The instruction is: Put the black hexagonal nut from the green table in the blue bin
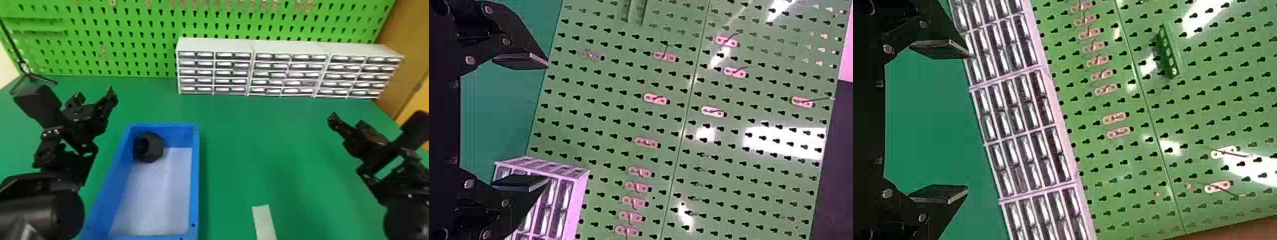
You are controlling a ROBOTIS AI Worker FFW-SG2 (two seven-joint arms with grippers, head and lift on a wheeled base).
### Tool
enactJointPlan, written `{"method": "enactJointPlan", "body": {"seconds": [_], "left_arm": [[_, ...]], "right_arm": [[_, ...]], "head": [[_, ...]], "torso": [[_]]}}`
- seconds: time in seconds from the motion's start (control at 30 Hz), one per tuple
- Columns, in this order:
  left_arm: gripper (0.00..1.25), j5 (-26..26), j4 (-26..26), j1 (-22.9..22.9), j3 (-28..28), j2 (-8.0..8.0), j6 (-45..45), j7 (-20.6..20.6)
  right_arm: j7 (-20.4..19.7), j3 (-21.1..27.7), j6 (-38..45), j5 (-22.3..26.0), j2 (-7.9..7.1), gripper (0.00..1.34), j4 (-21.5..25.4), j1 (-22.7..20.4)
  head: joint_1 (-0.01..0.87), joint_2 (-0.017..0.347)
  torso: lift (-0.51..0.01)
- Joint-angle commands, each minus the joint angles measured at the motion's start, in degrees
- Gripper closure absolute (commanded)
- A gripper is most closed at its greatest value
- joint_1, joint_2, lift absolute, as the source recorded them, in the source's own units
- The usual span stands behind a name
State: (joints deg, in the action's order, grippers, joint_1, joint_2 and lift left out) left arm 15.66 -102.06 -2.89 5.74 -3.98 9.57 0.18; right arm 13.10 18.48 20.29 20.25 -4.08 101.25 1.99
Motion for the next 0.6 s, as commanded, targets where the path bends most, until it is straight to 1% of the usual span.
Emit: {"method": "enactJointPlan", "body": {"seconds": [0.0, 0.57], "left_arm": [[0.43, -0.1, 0.2, 0.1, 0.1, 0.02, 0.0, 0.0], [0.43, -0.1, 0.5, -0.2, 0.2, 0.11, -0.1, 0.0]], "right_arm": [[0.0, -0.3, 0.2, 0.6, -0.14, 0.32, 0.0, -0.1], [0.0, -0.4, 0.2, 1.5, -0.14, 0.32, 0.0, 0.3]], "head": [[0.692, 0.008], [0.692, 0.008]], "torso": [[-0.097], [-0.097]]}}
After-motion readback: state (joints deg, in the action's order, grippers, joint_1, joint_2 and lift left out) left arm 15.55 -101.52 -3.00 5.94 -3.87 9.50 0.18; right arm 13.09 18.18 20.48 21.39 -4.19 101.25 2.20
